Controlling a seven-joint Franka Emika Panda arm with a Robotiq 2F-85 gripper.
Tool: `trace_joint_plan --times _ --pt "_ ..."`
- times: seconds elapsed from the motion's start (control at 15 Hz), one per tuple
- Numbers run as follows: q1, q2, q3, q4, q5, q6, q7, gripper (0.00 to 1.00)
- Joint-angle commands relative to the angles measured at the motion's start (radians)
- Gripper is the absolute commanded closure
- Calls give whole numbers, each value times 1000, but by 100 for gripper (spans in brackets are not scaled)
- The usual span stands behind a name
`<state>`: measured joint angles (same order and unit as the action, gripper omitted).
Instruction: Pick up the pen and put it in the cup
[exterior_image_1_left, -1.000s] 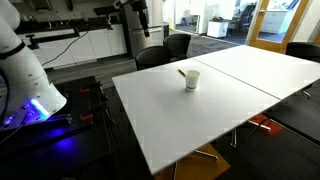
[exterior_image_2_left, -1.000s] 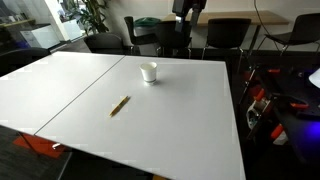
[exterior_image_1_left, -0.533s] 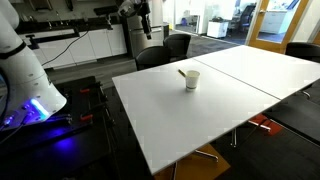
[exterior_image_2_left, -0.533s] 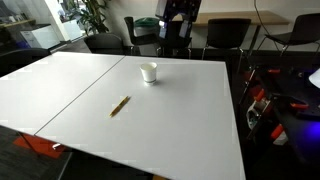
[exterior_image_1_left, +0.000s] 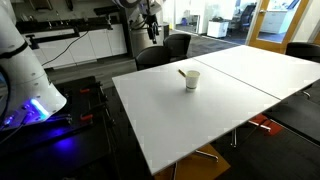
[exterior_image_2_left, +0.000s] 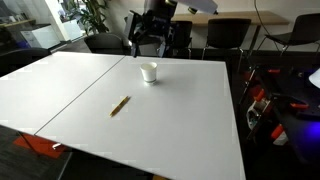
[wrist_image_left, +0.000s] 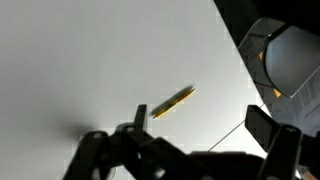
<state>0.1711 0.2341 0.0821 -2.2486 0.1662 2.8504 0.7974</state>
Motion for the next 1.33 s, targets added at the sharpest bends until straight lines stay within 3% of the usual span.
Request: trace_joint_plan --times 0.0,0.13,0.47,0.8,1.0,1.27 --pt "219 138 -261 116 -184 37 275 0" --pt "315 206 -363 188 -275 -9 431 0" --pt "322 298 -329 318 -324 -132 574 0" --pt "263 331 -253 400 -293 -216 561 0" --pt "165 363 -154 438 -199 -156 495 0" --pt "113 443 -125 514 -127 -146 509 0"
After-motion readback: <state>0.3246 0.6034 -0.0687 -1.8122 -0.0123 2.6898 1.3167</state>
